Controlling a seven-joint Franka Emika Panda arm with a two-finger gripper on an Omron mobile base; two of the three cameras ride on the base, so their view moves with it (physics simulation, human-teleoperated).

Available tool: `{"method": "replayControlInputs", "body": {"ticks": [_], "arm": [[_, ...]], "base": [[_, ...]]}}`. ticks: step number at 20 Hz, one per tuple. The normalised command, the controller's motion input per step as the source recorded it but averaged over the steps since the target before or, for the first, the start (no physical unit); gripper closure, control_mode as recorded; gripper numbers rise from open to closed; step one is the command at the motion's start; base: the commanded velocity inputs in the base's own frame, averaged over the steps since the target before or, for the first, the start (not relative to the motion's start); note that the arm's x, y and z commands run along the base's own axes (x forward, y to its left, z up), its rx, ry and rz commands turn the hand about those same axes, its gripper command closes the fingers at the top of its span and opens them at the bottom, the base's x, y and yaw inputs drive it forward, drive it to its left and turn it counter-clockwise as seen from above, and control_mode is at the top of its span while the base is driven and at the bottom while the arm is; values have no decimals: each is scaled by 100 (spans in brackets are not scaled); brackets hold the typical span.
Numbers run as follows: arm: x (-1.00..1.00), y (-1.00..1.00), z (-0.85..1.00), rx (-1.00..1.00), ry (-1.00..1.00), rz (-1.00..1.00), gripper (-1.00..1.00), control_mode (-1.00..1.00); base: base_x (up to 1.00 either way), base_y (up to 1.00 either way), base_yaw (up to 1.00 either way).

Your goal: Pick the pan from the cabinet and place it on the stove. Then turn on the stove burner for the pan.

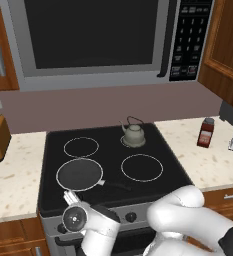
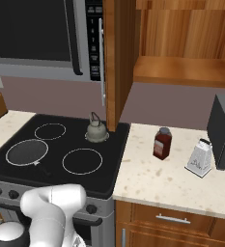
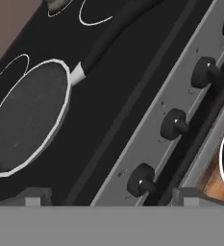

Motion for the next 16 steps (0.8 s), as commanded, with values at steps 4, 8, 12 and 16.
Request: {"method": "replayControlInputs", "body": {"ticks": [4, 8, 12, 16], "arm": [[-57, 61, -3, -12, 0, 10, -100, -100], [-40, 58, -21, -21, -1, 11, -100, -100], [-14, 7, -26, -23, -17, 9, -100, -100], [-5, -3, -8, -24, -26, 9, -100, -100]], "base": [[0, 0, 0], [0, 0, 0], [0, 0, 0], [0, 0, 0]]}}
